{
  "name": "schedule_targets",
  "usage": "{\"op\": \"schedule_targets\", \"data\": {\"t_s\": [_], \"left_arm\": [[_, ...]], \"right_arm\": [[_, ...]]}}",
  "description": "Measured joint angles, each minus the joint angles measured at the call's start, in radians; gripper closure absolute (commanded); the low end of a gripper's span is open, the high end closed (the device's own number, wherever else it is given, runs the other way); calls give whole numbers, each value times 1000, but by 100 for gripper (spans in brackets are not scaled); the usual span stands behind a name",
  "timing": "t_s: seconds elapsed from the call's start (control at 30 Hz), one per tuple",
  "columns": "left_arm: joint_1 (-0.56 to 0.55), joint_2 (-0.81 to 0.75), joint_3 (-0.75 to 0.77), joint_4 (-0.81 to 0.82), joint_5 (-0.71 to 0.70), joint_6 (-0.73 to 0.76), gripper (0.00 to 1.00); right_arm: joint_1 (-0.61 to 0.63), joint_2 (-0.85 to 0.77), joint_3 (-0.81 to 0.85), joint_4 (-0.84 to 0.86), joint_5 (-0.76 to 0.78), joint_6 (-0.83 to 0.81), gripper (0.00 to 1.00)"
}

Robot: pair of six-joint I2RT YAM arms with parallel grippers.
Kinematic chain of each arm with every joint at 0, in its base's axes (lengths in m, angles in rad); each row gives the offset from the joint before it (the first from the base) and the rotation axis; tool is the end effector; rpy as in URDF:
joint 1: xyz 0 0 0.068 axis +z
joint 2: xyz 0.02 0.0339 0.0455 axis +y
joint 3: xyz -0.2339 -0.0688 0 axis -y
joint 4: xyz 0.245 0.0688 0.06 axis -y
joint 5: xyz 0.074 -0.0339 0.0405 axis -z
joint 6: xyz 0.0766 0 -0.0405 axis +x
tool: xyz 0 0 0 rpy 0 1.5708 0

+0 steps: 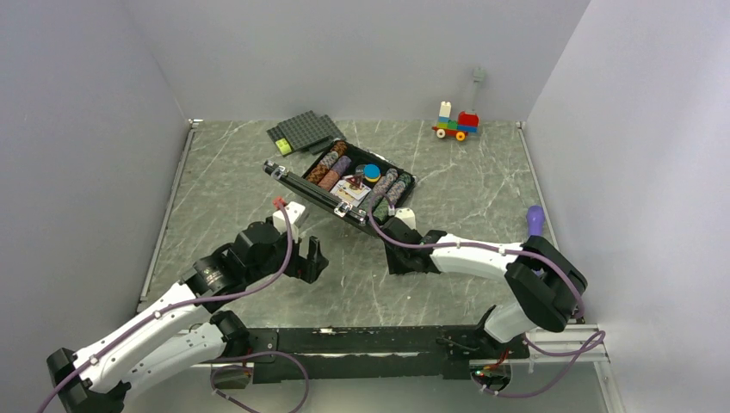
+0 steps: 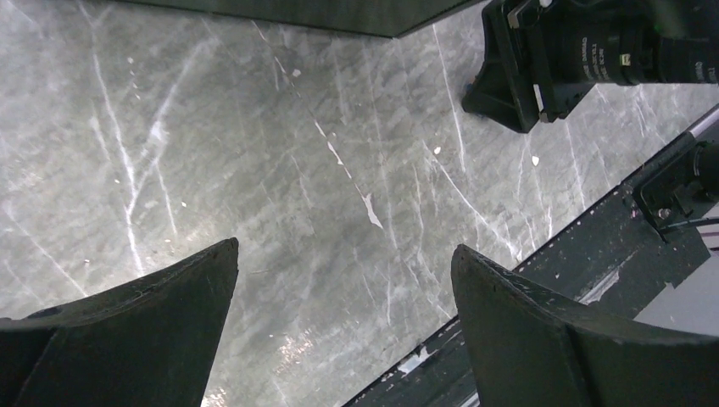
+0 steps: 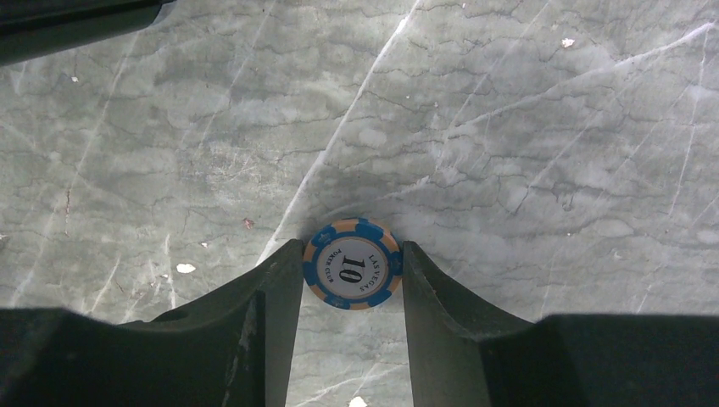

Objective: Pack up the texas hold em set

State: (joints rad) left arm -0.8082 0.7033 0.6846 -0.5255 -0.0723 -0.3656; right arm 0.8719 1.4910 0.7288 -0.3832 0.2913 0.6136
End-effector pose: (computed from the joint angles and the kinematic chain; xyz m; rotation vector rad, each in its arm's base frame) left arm 0.1535 -0.1526 0.2423 0.4344 2.1327 -0.6137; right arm 0.1975 0.2008 0.0866 -0.2564 2.6222 0.1001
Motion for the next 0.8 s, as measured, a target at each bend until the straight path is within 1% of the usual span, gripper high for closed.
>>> {"op": "schedule_targets", "data": {"t_s": [0.03, 0.1, 0.17, 0.3, 0.47, 0.63, 0.8], "left_arm": [[0, 0, -9, 6, 6, -6, 1], [0, 0, -38, 31, 24, -26, 1], [0, 0, -79, 68, 46, -53, 1], [0, 0, -182, 161, 89, -134, 1], [-16, 10, -259, 252, 111, -227, 1], [-47, 53, -264, 347, 110, -290, 1], [-61, 110, -264, 399, 110, -325, 1]], "right_arm": [[0, -2, -2, 2, 0, 0, 68], [0, -8, -9, 10, 0, 0, 79], [0, -21, -21, 21, -4, 0, 87], [3, -58, -55, 47, -24, 5, 100], [4, -103, -96, 78, -44, 10, 100], [7, -158, -140, 90, -68, 12, 100], [9, -211, -175, 84, -79, 15, 100]]}}
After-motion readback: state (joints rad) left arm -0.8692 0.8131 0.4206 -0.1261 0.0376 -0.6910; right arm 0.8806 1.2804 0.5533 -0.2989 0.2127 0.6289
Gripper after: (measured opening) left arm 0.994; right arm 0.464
